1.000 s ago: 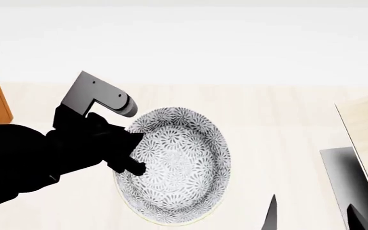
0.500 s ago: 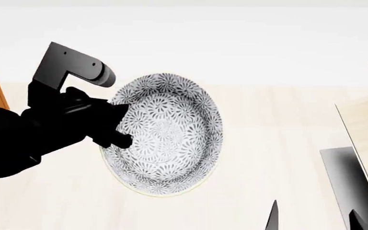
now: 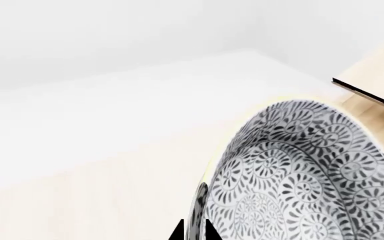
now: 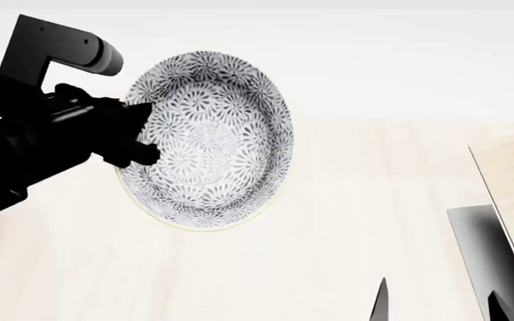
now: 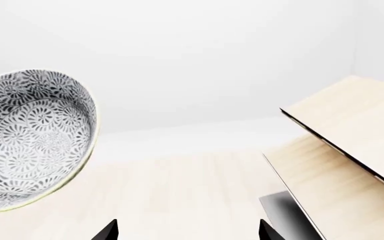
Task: Close the top drawer of the cabinet and put the bowl on top of it.
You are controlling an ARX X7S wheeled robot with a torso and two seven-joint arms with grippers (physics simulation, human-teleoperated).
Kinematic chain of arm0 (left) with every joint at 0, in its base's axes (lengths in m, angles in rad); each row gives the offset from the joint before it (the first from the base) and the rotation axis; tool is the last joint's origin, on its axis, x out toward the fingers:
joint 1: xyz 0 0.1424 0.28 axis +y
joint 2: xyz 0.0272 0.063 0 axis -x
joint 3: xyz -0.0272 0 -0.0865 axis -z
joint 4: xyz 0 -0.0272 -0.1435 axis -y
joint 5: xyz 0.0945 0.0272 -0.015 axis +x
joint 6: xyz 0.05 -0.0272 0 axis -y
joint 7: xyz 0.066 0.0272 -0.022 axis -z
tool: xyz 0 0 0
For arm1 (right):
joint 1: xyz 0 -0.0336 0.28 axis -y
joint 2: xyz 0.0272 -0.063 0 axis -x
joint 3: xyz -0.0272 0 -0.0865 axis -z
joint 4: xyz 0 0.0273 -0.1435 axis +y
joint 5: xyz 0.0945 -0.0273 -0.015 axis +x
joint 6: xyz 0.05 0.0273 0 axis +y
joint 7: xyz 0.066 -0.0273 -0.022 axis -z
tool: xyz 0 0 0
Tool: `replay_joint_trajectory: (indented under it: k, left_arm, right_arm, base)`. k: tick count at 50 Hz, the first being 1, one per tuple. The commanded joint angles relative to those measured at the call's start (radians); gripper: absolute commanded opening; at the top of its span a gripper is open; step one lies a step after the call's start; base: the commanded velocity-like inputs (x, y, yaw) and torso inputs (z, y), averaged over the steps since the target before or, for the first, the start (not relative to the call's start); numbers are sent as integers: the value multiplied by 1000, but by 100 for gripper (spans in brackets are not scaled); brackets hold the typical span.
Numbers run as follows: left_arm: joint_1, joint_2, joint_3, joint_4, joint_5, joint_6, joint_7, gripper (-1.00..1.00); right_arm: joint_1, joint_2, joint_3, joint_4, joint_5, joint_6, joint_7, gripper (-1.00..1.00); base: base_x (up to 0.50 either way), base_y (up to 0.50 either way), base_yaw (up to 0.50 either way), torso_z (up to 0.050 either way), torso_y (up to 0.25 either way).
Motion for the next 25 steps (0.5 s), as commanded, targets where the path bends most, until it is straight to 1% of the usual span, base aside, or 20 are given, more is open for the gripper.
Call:
replay_joint_trajectory:
  k: [1, 10, 14, 16, 25]
  left_arm:
    - [-28, -20, -52, 20, -26, -7, -36, -100]
    - [-38, -33, -90, 25, -40, 4, -61, -100]
    - [-41, -27, -104, 25, -39, 9, -91, -100]
    - [-44, -26, -135, 33, -59, 10, -117, -100]
    - [-57, -37, -172, 46, -78, 6, -161, -100]
  right_arm:
    - [7, 1, 0, -4, 4, 7, 0, 100]
    - [-1, 2, 0, -5, -2, 0, 0, 100]
    - [2, -2, -1, -6, -3, 2, 1, 100]
    - [0, -2, -3, -11, -7, 3, 2, 100]
    - [-26, 13, 1, -13, -20, -19, 6, 100]
  base:
    - [0, 0, 0, 0, 0]
    - [0, 0, 0, 0, 0]
    - [0, 0, 0, 0, 0]
    - [0, 0, 0, 0, 0]
    - [0, 0, 0, 0, 1]
